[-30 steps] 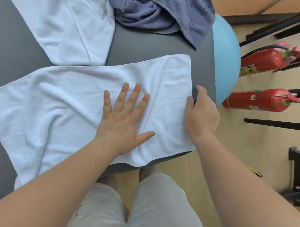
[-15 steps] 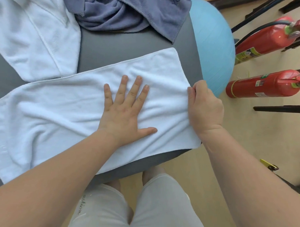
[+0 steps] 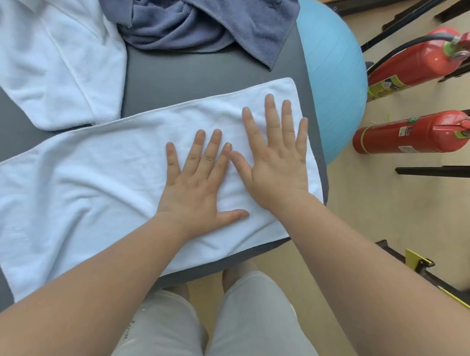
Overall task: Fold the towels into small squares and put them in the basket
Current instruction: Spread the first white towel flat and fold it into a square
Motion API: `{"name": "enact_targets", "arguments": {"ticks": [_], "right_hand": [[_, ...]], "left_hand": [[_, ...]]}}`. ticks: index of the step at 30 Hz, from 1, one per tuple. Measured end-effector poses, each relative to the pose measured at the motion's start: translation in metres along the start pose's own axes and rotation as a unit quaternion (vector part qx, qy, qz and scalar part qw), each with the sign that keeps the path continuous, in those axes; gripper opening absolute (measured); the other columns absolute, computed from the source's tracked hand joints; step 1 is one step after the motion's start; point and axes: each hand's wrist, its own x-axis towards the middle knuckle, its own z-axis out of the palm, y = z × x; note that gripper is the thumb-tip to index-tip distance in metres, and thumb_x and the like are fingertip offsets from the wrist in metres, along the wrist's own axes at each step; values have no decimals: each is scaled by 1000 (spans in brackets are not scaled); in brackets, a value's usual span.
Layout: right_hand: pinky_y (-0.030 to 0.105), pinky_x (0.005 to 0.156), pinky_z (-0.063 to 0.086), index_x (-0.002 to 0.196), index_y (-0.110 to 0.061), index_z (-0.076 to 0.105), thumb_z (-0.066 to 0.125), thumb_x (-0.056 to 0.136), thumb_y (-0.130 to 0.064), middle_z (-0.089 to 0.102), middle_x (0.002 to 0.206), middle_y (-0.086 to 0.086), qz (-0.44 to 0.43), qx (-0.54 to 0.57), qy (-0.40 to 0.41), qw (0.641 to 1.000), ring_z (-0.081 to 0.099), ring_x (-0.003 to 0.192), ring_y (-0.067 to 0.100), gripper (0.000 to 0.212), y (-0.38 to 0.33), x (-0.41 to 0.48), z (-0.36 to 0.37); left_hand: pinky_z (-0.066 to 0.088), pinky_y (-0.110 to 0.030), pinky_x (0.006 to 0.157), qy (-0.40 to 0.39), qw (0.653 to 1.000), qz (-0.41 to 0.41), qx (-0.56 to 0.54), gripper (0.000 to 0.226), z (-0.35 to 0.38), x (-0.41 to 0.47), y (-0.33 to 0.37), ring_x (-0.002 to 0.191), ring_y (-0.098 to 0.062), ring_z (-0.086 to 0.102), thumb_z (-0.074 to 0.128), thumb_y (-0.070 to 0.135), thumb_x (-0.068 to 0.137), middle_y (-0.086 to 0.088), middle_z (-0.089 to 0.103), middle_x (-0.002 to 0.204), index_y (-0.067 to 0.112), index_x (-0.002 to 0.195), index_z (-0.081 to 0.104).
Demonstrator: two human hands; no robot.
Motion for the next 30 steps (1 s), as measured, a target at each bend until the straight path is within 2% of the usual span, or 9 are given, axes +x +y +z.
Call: {"name": "enact_targets", "arguments": {"ticks": [4,8,12,14,16,20,24,27,30], "right_hand": [[61,122,-2,161,-36,7,25,96,-71,-8,169,5,-26,-19,-46,998,-11,155,33,76,-7,13,18],[61,121,-4,159,-42,1,23,93,-76,-15,168,4,44,-12,-52,998,-16,154,33,78,5,29,13],[66,119,-3,160,-34,-2,20,95,-72,-15,167,13,100,-5,-41,994,-15,153,35,79,-7,40,1],[66,119,-4,161,-31,1,24,97,-68,-12,167,16,60,-9,-23,998,-13,153,38,77,-38,38,-3],[66,120,-4,161,-29,7,26,99,-66,-6,168,17,-40,-15,-10,999,-8,154,39,75,-87,28,-3],[66,120,0,161,-31,16,26,99,-67,0,169,12,-212,1,-17,977,-4,155,37,72,-188,4,13],[64,120,-3,161,-33,14,30,97,-68,-3,169,7,-226,-13,-50,973,-8,155,33,75,-235,-9,44],[64,120,-3,161,-34,10,29,96,-70,-7,169,5,-207,-47,-69,975,-11,155,32,76,-237,-13,58],[64,120,-3,161,-36,10,30,96,-70,-9,169,6,-206,-51,-65,975,-11,155,32,76,-236,-12,59]], "left_hand": [[-1,-69,116,16,999,-38,8,116,7,-21,-38,153,-31,-12,26,89,77,-9,-10,167,13,160,0],[-4,-67,117,31,995,-92,11,107,8,-45,-80,153,-32,-11,25,84,81,-9,-8,167,14,160,3],[-7,-66,116,66,987,-141,-24,95,8,-77,-122,153,-33,-8,30,73,87,-10,-1,167,15,160,9],[-9,-65,116,82,980,-176,-46,89,8,-95,-140,153,-33,-7,30,69,90,-9,0,168,16,160,11],[-4,-64,117,111,968,-214,-70,81,9,-112,-156,153,-35,1,33,63,94,-10,8,167,16,158,18],[27,-62,107,201,915,-333,-106,60,11,-140,-198,136,-42,33,45,42,97,-15,40,150,12,148,39],[34,-50,98,156,874,-435,-151,50,17,-157,-241,115,-38,42,61,38,92,-14,49,128,13,134,53],[38,-45,89,164,889,-395,-161,25,18,-159,-257,101,-35,46,63,30,92,-11,55,111,13,110,64],[37,-41,77,189,902,-350,-167,9,14,-153,-268,87,-30,44,56,18,94,-9,56,97,11,93,61]]}}
